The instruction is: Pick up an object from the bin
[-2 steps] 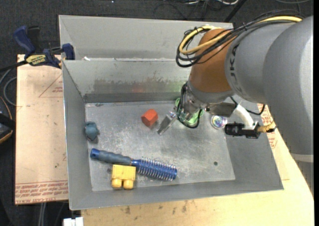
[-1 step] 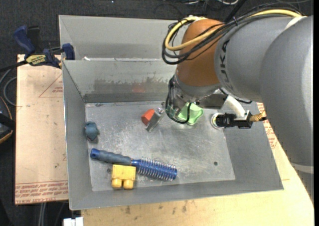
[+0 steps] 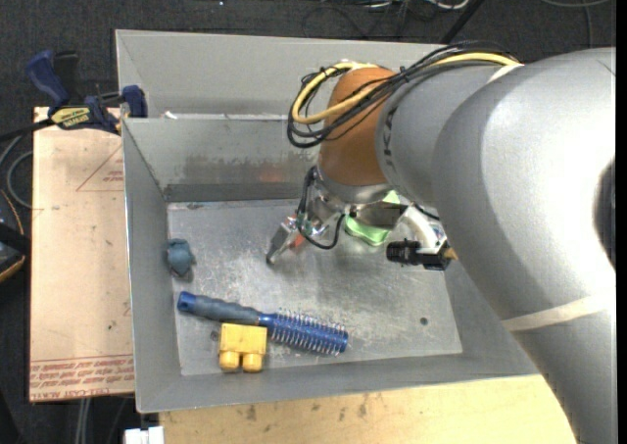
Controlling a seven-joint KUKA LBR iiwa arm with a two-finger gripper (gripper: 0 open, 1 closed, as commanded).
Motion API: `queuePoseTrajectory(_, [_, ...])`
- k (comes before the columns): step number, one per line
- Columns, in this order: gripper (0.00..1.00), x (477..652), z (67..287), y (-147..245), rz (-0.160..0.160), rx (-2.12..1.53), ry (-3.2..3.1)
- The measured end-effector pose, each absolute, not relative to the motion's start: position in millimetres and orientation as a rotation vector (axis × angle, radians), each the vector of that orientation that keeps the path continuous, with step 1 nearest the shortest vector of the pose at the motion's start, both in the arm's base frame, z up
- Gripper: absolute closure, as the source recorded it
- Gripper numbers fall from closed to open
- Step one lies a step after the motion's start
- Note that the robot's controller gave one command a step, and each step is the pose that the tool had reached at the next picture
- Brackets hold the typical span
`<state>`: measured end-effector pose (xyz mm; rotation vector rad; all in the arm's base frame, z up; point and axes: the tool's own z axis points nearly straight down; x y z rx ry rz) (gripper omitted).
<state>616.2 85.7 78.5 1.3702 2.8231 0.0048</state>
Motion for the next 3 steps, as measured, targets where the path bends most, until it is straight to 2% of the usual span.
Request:
queuePoseTrajectory(1, [1.0,617.8,83.1,86.0,0.009,1.367,2.82])
queuePoseTrajectory(2, [1.0,645.6,246.4,99.5,0.01,1.344,2.829])
queuePoseTrajectory(3, [1.0,649.9,239.0,116.6,0.002,0.603,3.08])
